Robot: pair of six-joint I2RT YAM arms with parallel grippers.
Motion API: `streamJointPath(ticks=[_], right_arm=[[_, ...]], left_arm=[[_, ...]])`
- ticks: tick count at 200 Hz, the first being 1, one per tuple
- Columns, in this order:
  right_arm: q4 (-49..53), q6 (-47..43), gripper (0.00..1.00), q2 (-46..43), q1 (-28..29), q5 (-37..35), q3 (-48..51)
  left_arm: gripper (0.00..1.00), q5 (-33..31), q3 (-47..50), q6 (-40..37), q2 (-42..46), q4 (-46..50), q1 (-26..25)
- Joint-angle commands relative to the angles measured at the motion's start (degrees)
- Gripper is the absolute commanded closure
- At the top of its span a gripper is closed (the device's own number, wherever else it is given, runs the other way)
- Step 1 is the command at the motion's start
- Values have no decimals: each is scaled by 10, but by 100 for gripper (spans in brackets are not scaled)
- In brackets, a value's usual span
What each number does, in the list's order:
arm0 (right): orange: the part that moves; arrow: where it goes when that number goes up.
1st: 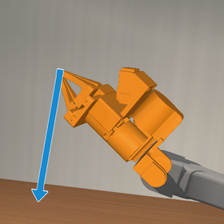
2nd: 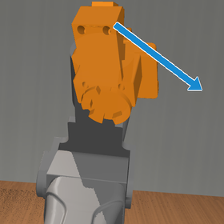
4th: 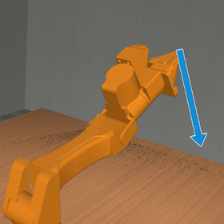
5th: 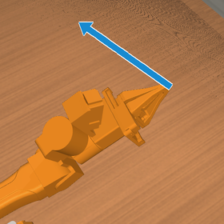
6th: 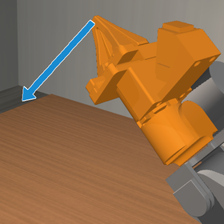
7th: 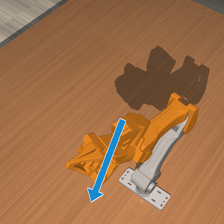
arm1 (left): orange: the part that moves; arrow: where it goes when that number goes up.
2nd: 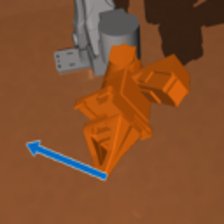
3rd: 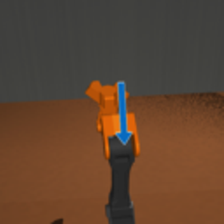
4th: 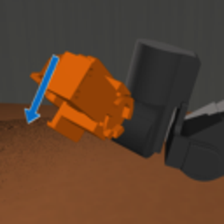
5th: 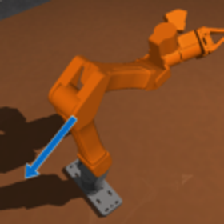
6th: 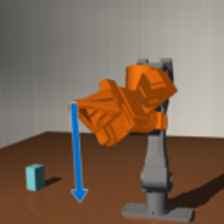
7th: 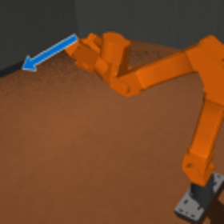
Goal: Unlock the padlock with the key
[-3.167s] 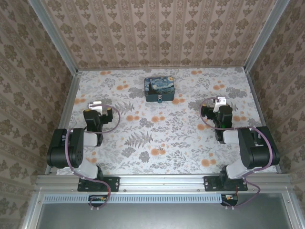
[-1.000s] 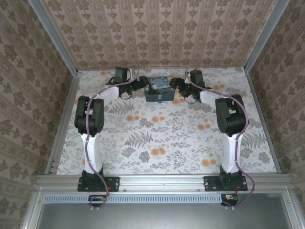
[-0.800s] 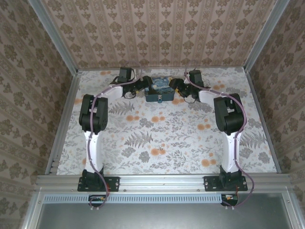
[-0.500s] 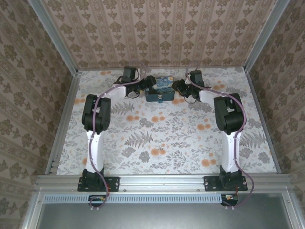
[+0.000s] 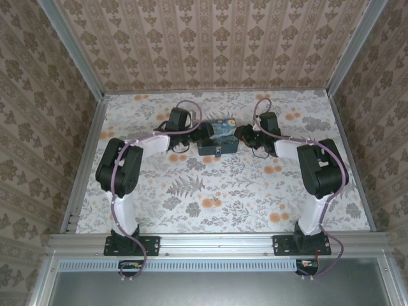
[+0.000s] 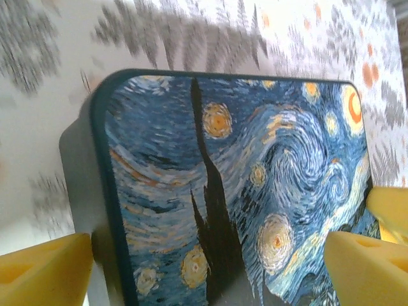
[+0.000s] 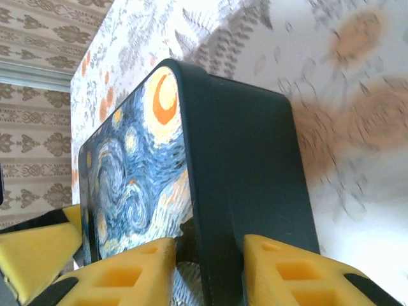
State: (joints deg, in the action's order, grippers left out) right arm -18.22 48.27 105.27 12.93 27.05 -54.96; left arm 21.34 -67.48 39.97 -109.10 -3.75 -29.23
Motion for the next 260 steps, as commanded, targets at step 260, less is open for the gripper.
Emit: streamJointPath(ticks=[260], right_arm=[[193,-142,41,-306,183,-72,222]], left_arm=[[0,-125,252,21,336,-24,55]])
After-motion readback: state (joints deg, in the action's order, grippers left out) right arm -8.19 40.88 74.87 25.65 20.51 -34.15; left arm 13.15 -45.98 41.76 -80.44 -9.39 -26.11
